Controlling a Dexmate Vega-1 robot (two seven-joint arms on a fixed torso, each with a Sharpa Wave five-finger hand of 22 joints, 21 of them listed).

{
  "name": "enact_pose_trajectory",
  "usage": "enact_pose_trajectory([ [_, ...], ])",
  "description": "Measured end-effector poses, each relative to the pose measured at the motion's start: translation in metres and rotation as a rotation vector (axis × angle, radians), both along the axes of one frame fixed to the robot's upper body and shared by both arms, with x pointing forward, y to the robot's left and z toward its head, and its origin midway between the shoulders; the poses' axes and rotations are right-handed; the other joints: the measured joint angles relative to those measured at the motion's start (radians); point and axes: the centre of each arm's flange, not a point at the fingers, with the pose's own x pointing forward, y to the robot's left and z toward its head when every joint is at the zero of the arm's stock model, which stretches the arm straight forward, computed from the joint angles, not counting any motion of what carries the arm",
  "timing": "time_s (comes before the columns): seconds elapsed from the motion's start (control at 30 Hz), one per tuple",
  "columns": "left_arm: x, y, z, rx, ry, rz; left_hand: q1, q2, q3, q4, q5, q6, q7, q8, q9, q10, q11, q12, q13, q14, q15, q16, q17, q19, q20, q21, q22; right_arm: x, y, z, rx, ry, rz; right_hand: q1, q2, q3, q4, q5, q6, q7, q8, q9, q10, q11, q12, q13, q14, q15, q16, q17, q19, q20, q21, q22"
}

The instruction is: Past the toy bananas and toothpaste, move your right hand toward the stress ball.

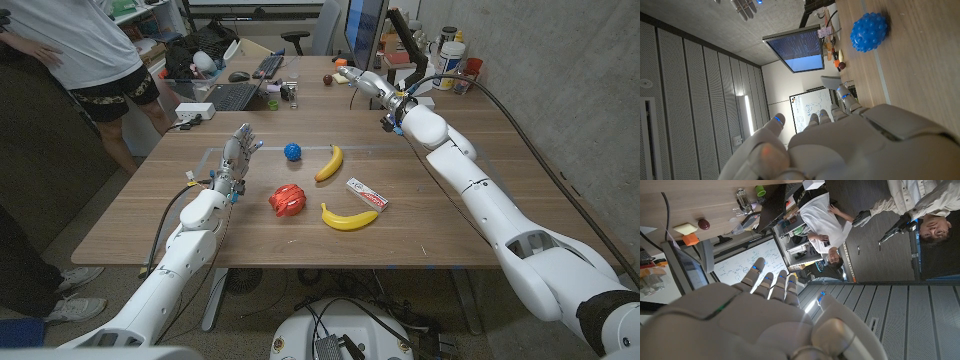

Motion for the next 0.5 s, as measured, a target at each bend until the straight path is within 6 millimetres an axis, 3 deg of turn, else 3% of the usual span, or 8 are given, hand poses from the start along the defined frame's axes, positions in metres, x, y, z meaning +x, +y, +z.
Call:
enact_pose_trajectory([
  [0.5,-0.0016,0.0023,-0.0019,0.001,-0.002,0.003,0.000,0.000,0.000,0.000,0.000,0.000,0.000,0.000,0.000,0.000,0.000,0.000,0.000,0.000,0.000,0.000,0.000,0.000,0.000,-0.004,0.000,-0.0031,0.0086,0.0031,-0.026,-0.019,-0.007,0.008,0.008,0.007,-0.007,0.000,0.000,0.000,0.000,0.000,0.004,0.004,0.000,0.000,0.006,-0.006,0.000,-0.003,0.000,0.000,-0.007,0.000],
])
